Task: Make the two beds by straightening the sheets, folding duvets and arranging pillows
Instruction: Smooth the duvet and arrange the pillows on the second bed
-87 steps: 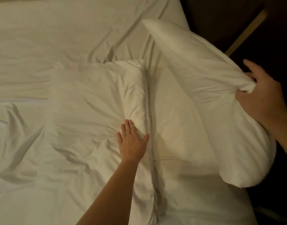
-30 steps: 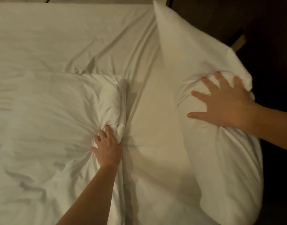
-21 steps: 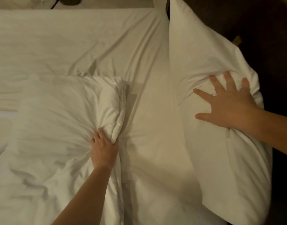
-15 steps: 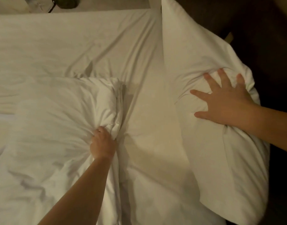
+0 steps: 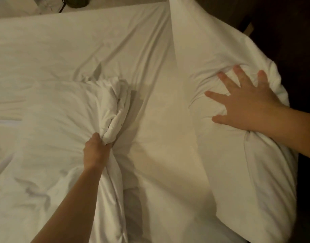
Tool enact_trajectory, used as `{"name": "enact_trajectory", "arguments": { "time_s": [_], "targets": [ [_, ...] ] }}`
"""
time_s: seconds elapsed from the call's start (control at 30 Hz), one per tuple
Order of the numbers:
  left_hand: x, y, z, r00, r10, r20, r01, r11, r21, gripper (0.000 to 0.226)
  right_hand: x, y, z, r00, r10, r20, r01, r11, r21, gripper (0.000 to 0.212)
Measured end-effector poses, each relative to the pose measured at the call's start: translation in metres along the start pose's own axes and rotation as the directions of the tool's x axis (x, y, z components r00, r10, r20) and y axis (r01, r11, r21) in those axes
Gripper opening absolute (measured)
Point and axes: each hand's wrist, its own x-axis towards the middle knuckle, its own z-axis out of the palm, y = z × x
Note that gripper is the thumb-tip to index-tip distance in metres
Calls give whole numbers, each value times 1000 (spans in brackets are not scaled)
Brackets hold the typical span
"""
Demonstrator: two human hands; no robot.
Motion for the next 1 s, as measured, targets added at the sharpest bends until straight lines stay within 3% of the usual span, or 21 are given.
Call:
{"name": "enact_trajectory", "arguments": {
  "time_s": [0.23,0.47,0.6,0.77,0.87,1.0],
  "targets": [
    [-9,44,-33,992,99,-83,-98,995,14,24,4,-5,-6,999,22,31,-22,1000,7,82],
    [-18,160,-56,956,244,-166,-260,962,-83,16,1,-2,-6,999,41,30,-42,999,34,83],
    [-12,238,-8,939,336,-76,-343,931,-128,18,-2,7,-5,999,46,11,-47,996,71,84],
    [-14,270,72,937,305,172,-283,949,-141,38,-2,11,-7,998,49,29,-52,992,119,85],
    [-15,264,88,942,293,165,-270,951,-150,37,0,11,-8,999,40,25,-43,989,139,85],
    [-13,270,66,947,321,31,-311,934,-179,19,5,10,-12,998,38,50,-45,987,154,88]
  ]
}}
